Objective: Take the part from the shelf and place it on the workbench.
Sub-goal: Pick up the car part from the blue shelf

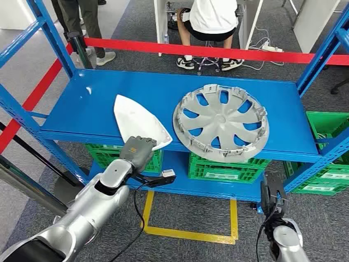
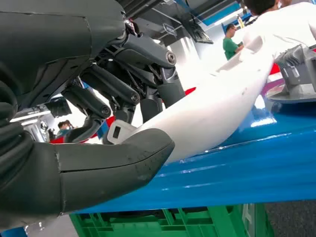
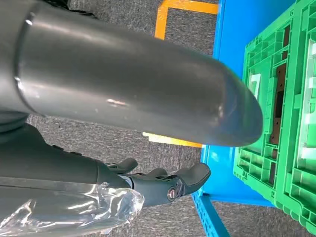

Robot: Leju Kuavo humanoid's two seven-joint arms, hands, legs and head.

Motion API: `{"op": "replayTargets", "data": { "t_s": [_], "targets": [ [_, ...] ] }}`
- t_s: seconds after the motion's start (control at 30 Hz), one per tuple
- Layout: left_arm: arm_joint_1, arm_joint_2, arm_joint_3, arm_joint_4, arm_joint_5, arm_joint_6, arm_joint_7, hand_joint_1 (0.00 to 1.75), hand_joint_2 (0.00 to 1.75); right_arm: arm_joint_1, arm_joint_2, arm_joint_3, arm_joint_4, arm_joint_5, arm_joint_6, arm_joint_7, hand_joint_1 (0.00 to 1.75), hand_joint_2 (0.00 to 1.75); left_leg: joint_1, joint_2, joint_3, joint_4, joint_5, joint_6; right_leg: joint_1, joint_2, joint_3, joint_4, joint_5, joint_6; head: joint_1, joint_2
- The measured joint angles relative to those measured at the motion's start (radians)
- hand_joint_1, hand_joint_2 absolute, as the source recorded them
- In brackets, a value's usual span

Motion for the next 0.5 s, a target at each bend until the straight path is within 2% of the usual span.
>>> {"op": "replayTargets", "data": {
  "t_s": [0.33, 0.5],
  "targets": [
    [0.000, 0.000, -0.003, -0.001, -0.030, 0.088, 0.018, 1.75, 1.75, 0.001, 0.000, -0.003, 0.001, -0.002, -0.012, -0.003, 0.00, 0.00, 0.000, 0.000, 0.000, 0.000, 0.000, 0.000, 0.000, 0.000, 0.000, 0.000, 0.000, 0.000, 0.000, 0.000],
    [0.001, 0.003, -0.005, -0.055, -0.065, 0.145, 0.020, 1.75, 1.75, 0.004, 0.000, -0.005, 0.003, -0.008, -0.023, -0.016, 0.00, 0.00, 0.000, 0.000, 0.000, 0.000, 0.000, 0.000, 0.000, 0.000, 0.000, 0.000, 0.000, 0.000, 0.000, 0.000]
  ]
}}
